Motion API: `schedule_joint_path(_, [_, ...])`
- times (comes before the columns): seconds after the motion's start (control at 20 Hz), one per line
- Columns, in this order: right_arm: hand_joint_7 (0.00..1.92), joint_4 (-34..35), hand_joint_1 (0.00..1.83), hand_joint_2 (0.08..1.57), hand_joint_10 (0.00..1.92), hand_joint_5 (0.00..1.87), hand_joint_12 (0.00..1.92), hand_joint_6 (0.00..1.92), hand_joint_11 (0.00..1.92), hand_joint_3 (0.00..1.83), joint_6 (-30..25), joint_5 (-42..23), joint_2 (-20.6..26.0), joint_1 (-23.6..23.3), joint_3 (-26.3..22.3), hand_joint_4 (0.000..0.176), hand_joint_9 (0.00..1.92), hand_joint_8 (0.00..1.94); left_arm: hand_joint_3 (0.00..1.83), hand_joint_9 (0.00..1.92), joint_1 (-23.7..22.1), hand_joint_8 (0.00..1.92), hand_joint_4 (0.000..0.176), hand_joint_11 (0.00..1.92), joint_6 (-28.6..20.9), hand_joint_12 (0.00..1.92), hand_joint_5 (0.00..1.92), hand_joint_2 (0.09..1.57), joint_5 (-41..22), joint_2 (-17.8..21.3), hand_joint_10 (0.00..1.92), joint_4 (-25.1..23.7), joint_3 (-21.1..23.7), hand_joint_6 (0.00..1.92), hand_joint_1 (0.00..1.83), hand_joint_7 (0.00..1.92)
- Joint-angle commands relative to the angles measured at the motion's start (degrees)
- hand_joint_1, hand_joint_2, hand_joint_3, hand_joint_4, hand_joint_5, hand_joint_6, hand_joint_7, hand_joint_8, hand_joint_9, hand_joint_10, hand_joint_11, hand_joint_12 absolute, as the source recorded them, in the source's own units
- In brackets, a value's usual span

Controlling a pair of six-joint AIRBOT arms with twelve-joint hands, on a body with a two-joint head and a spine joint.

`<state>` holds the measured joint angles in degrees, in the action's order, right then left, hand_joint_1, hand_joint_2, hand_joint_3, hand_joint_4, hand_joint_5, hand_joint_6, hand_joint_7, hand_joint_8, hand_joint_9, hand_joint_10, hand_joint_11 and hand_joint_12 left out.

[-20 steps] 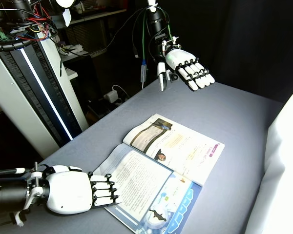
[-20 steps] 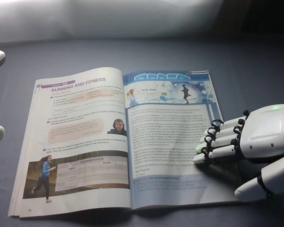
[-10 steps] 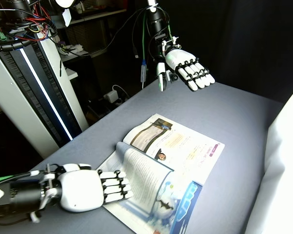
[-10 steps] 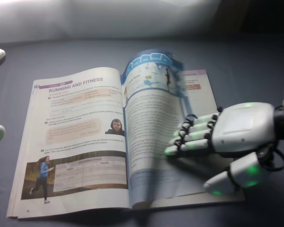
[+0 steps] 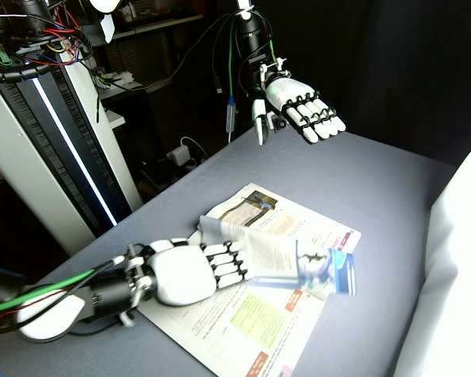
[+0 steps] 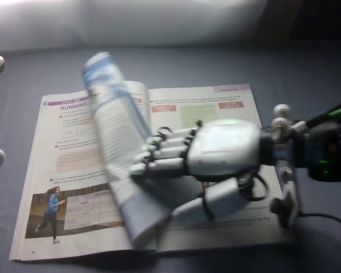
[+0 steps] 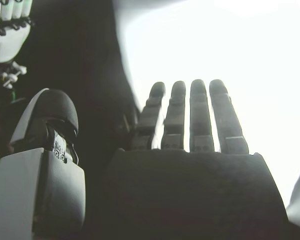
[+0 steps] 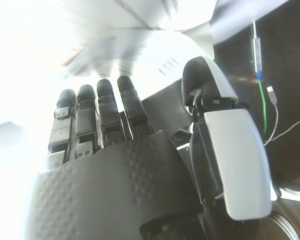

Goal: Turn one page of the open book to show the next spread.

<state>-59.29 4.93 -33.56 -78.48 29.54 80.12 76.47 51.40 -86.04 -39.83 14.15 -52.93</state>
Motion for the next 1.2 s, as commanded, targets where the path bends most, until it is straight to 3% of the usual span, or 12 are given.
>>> schedule_joint_path(0.0, [0.00, 3.43, 0.00, 1.29, 0.00, 0.04, 0.00, 0.02, 0.00, 0.00, 0.21, -6.18, -0.79, -1.16, 0.42, 0.000, 0.00, 0.00, 0.00, 0.00, -0.22, 0.00, 0.000, 0.00, -0.07, 0.00, 0.00, 1.26, -7.67, 0.31, 0.00, 1.38, -0.29, 0.00, 0.00, 0.00])
schedule_joint_path(0.4, [0.00, 2.49, 0.00, 1.27, 0.00, 0.01, 0.00, 0.00, 0.00, 0.00, 1.77, -10.64, -7.69, -6.03, 2.53, 0.000, 0.00, 0.00, 0.00, 0.00, -0.32, 0.00, 0.000, 0.00, -0.21, 0.00, 0.00, 1.21, -9.35, 0.74, 0.00, 1.34, -0.69, 0.00, 0.00, 0.00])
schedule_joint_path(0.6, [0.00, -1.70, 0.00, 1.27, 0.00, 0.00, 0.00, 0.00, 0.00, 0.00, 1.08, -12.53, -7.65, -9.44, 1.12, 0.000, 0.00, 0.00, 0.00, 0.00, -0.29, 0.00, 0.000, 0.00, -0.18, 0.00, 0.00, 1.22, -11.17, 1.30, 0.00, 2.85, -0.73, 0.00, 0.00, 0.00])
schedule_joint_path(0.85, [0.00, 0.54, 0.00, 1.26, 0.00, 0.00, 0.00, 0.00, 0.00, 0.00, 1.19, -19.94, -4.55, -12.04, -1.69, 0.000, 0.00, 0.00, 0.00, 0.00, -0.21, 0.00, 0.001, 0.00, -0.06, 0.00, 0.00, 1.22, -12.35, 1.49, 0.00, 4.65, -0.64, 0.00, 0.00, 0.00])
schedule_joint_path(0.9, [0.09, 1.61, 0.00, 1.32, 0.03, 0.08, 0.37, 0.02, 0.00, 0.00, 1.62, -21.44, -3.77, -12.64, -2.18, 0.000, 0.09, 0.01, 0.00, 0.00, -0.20, 0.00, 0.017, 0.00, -0.05, 0.00, 0.00, 1.23, -12.57, 1.45, 0.00, 4.89, -0.63, 0.00, 0.00, 0.00])
schedule_joint_path(0.95, [0.19, 2.41, 0.00, 1.27, 0.04, 0.02, 0.07, 0.00, 0.00, 0.00, 2.23, -22.18, -3.28, -12.97, -2.52, 0.000, 0.18, 0.01, 0.01, 0.00, -0.20, 0.00, 0.008, 0.00, -0.04, 0.00, 0.00, 1.24, -12.59, 1.45, 0.00, 4.94, -0.63, 0.00, 0.00, 0.00])
schedule_joint_path(1.05, [0.21, 5.93, 0.00, 1.25, 0.04, 0.00, 0.01, 0.00, 0.00, 0.00, 5.96, -23.17, -1.35, -13.86, -3.77, 0.000, 0.20, 0.01, 0.01, 0.00, -0.20, 0.00, 0.004, 0.00, -0.03, 0.00, 0.00, 1.25, -12.43, 1.44, 0.00, 4.90, -0.59, 0.00, 0.00, 0.00])
schedule_joint_path(1.1, [0.20, 7.19, 0.00, 1.30, 0.03, 0.06, 0.04, 0.02, 0.08, 0.00, 7.40, -23.21, -0.54, -14.12, -4.18, 0.000, 0.19, 0.00, 0.00, 0.03, -0.20, 0.02, 0.000, 0.00, -0.03, 0.20, 0.09, 1.25, -12.40, 1.39, 0.00, 4.81, -0.59, 0.00, 0.00, 0.03])
schedule_joint_path(1.15, [0.21, 9.15, 0.00, 1.26, 0.03, 0.01, 0.01, 0.00, 0.02, 0.00, 9.29, -23.20, 0.86, -14.47, -4.69, 0.000, 0.20, 0.01, 0.03, 0.00, -0.21, 0.01, 0.020, 0.00, -0.03, 0.13, 0.10, 1.37, -12.25, 1.27, 0.00, 4.70, -0.59, 0.00, 0.05, 0.01])
